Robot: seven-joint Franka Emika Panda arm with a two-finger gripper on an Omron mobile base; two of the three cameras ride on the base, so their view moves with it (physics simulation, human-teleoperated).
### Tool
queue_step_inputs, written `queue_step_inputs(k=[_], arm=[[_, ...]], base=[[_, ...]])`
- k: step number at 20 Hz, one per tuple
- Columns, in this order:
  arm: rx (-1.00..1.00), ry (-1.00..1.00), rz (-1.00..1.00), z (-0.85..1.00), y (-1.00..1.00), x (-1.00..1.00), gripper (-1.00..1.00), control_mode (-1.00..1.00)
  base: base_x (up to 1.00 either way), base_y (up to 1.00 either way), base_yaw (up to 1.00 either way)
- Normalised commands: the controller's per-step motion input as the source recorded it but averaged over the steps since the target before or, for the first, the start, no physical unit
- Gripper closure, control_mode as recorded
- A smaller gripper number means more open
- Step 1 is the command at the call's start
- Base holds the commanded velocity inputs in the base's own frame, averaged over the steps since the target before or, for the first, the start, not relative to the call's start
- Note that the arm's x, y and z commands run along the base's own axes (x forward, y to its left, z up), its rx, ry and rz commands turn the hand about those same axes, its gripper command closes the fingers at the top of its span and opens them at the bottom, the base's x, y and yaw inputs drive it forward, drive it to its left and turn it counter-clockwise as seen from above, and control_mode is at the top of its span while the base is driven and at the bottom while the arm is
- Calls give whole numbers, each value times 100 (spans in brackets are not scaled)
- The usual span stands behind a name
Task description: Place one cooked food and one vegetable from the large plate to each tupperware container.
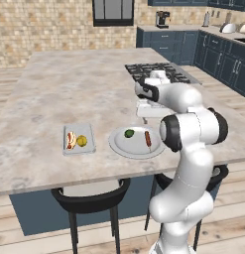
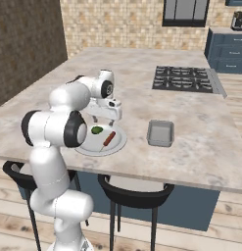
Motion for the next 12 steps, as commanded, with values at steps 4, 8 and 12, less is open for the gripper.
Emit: queue_step_inputs(k=[4,8,12], arm=[[0,-18,-2,-44,-10,-44,-100,-100],[0,-27,0,-63,0,-24,-100,-100],[0,-7,0,-18,0,29,-100,-100]], base=[[0,0,0],[0,0,0],[0,0,0]])
